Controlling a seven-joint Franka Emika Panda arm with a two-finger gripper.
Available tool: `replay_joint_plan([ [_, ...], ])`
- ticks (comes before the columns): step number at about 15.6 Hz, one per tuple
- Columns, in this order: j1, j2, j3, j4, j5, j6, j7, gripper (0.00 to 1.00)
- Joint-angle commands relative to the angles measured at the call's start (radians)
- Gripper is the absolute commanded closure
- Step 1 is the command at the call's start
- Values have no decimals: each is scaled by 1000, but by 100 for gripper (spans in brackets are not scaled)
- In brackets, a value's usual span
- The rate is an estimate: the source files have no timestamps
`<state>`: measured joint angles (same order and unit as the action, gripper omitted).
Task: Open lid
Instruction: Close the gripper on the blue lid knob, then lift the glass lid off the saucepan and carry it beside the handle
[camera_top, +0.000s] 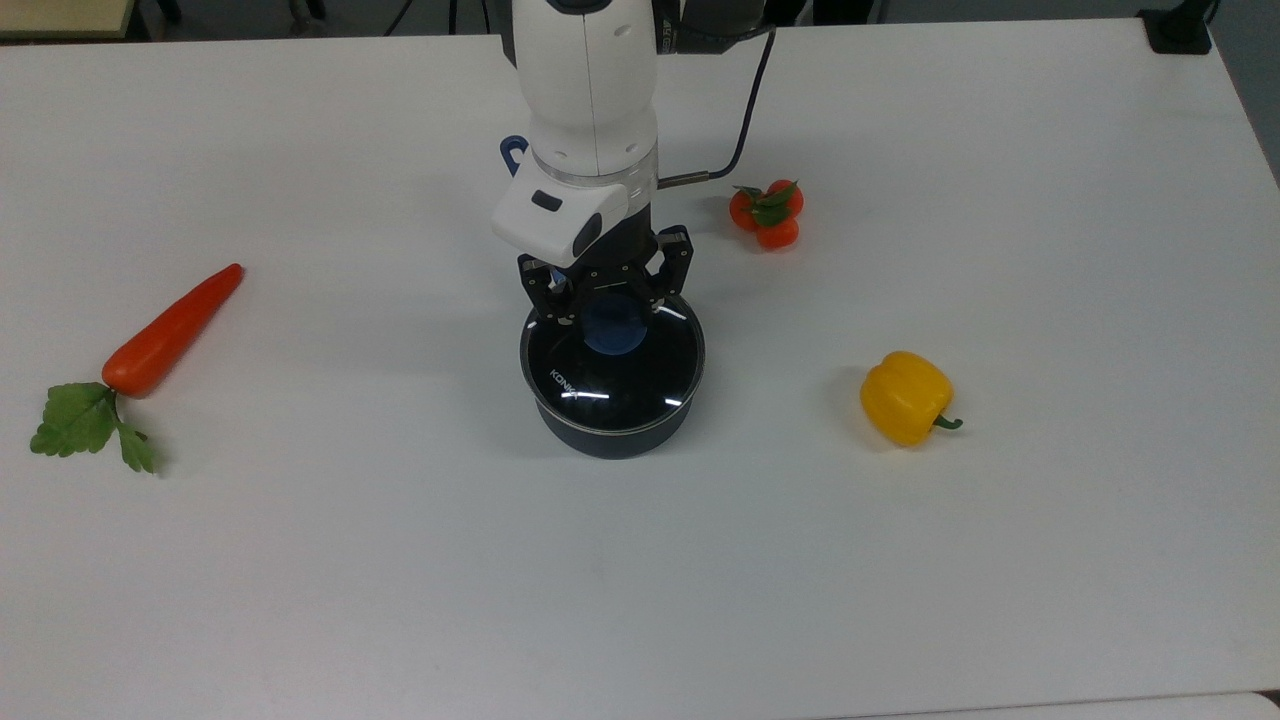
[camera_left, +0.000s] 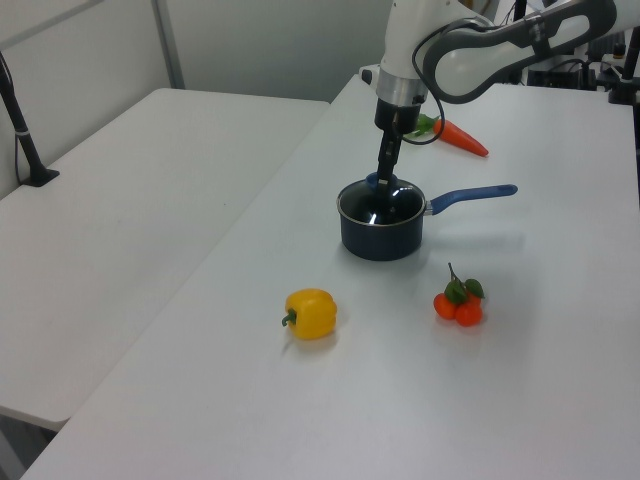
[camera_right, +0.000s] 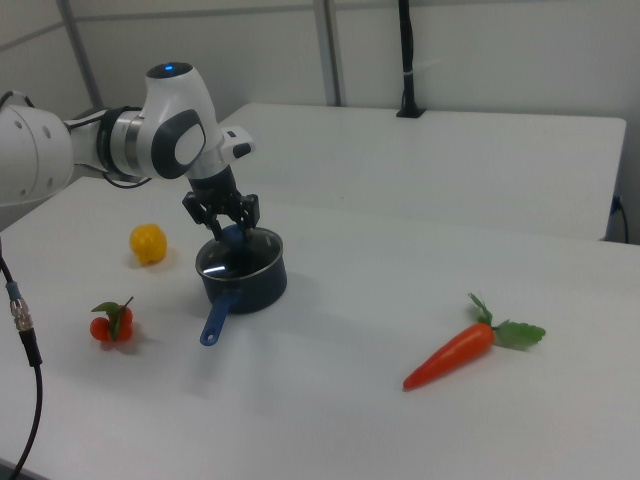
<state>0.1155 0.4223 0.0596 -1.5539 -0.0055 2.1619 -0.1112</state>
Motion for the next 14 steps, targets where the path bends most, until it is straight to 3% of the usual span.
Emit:
replay_joint_plan([
  [1,4,-20,-4,5,-5,3,18,60],
  [8,-48,-134,-6,-21,-4,-111,16,60],
  [14,-189,-295,-7,-220,-8,-116,-5,60],
])
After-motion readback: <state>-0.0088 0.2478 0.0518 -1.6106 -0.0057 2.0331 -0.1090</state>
